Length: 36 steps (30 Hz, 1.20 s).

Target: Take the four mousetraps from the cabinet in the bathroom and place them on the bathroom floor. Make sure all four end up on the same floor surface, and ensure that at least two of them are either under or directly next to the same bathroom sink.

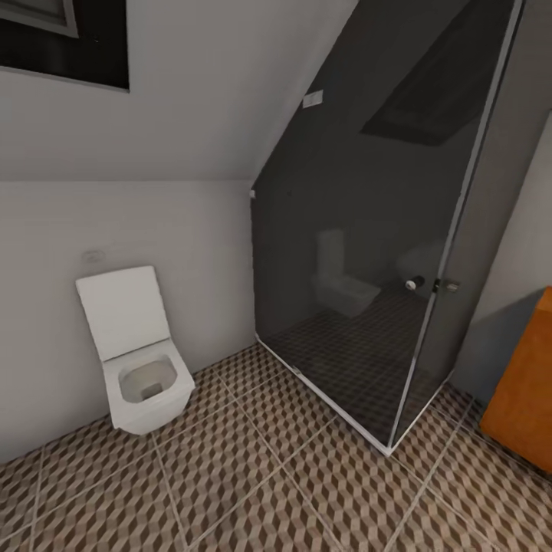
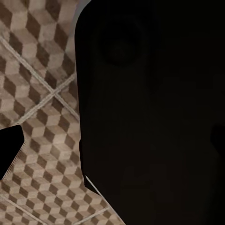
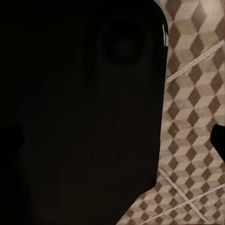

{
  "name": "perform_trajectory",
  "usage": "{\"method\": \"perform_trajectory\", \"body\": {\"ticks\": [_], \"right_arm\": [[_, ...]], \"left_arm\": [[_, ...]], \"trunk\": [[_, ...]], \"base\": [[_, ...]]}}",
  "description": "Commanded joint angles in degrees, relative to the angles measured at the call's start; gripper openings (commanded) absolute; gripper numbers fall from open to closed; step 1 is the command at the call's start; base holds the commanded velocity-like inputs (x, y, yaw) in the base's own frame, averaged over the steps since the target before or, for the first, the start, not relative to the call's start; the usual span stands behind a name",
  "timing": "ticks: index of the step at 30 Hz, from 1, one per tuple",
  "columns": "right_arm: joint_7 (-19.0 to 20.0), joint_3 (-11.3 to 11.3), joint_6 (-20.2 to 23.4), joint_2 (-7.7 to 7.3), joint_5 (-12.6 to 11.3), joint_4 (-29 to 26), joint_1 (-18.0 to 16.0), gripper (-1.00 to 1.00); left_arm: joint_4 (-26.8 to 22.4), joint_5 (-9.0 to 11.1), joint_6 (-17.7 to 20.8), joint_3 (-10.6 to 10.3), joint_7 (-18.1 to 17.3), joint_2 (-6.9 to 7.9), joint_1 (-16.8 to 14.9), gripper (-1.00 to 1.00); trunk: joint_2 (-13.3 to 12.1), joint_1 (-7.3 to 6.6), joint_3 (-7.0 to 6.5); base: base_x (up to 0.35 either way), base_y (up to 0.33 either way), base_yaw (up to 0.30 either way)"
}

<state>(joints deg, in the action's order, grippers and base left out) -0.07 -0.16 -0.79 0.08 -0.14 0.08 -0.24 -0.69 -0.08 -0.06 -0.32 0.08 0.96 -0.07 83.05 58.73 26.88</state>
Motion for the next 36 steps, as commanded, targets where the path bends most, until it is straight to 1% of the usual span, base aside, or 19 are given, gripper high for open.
{"method": "perform_trajectory", "body": {"ticks": [1, 17, 36], "right_arm": [[-0.01, -0.02, -0.08, 0.01, -0.02, 0.01, -0.02, 1.0], [-0.02, -0.02, -0.09, 0.01, 0.01, 0.01, -0.02, 1.0], [-0.01, -0.02, -1.15, -0.2, -0.66, 0.01, -0.02, 1.0]], "left_arm": [[-0.03, -0.01, -0.01, -0.03, 0.01, 0.01, 0.01, 1.0], [-0.06, -0.01, -0.02, -0.1, 0.01, -0.05, -0.02, 1.0], [-0.18, -0.27, -0.02, -0.19, 0.01, -0.17, 0.0, 1.0]], "trunk": [[0.03, 0.0, 0.05], [0.03, 0.0, 0.05], [0.03, 0.0, 0.05]], "base": [[0.0, 0.0, -0.274], [0.0, 0.0, -0.275], [0.0, 0.0, -0.275]]}}
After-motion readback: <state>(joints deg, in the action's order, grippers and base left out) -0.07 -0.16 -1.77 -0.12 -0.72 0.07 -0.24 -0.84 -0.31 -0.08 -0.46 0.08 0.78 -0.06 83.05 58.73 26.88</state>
